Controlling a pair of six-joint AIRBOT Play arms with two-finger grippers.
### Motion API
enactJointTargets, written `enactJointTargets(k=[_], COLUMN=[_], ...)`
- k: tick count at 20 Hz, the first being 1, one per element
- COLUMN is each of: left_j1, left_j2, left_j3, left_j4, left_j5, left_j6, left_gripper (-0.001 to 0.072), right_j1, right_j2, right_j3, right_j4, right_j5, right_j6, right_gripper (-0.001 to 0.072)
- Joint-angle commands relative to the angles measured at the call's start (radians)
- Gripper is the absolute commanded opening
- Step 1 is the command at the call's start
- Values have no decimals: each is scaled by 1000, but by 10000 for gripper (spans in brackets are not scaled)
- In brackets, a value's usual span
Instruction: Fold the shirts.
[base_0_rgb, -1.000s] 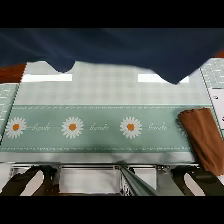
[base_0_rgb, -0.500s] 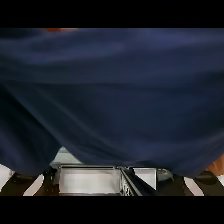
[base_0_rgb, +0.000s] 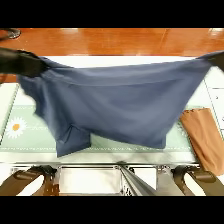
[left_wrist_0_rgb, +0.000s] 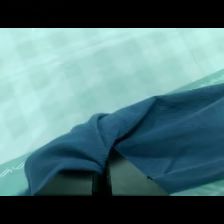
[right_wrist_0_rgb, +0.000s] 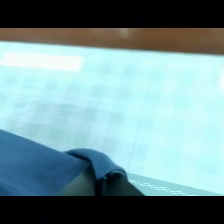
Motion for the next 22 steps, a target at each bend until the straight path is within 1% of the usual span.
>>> enactJointTargets(k=[1,3,4,5,7,9,10,11,12,13,14,15,16,17,18,19,20,21,22], left_j1=[6,6,6,6,6,6,6,7,15,40,79,135,198,275,347,420,484,550,608], left_j2=[-188,-274,-307,-332,-370,-395,-402,-402,-401,-402,-401,-400,-396,-394,-387,-370,-346,-310,-272], left_j3=[-58,-55,-55,-55,-55,-55,-55,-55,-50,-31,-10,7,4,-18,-71,-166,-275,-401,-512], left_j4=[-20,-33,-39,-39,-52,-111,-135,-141,-135,-121,-97,-62,-44,-43,-49,-60,-81,-129,-201], left_j5=[212,330,381,419,472,497,497,494,477,413,335,241,160,77,21,-17,-32,-15,21], left_j6=[12,11,2,-27,-100,-112,-112,-112,-111,-111,-111,-111,-92,-74,-74,-74,-74,-68,-34], left_gripper=[22,23,23,23,23,24,46,254,602,701,700,700,700,701,700,700,701,700,700], right_j1=[-1,-1,-1,-1,-1,-3,-7,-14,-29,-59,-98,-153,-205,-257,-301,-338,-370,-393,-404], right_j2=[-198,-358,-436,-511,-653,-767,-809,-837,-855,-859,-852,-836,-814,-791,-754,-695,-620,-530,-449], right_j3=[-122,-118,-103,-78,-10,67,100,125,152,181,202,216,215,208,169,92,-15,-151,-278], right_j4=[76,138,165,183,209,219,229,250,268,257,228,182,119,21,-57,-78,-64,-21,27], right_j5=[-216,-365,-414,-449,-496,-508,-502,-491,-452,-379,-294,-179,-66,54,116,103,39,-50,-111], right_j6=[-56,-71,-71,-71,-67,-30,-6,6,1,-7,-11,-12,-18,-24,-47,-63,-63,-63,-66], right_gripper=[28,28,28,28,28,29,40,296,641,622,622,621,621,619,618,618,618,618,618])
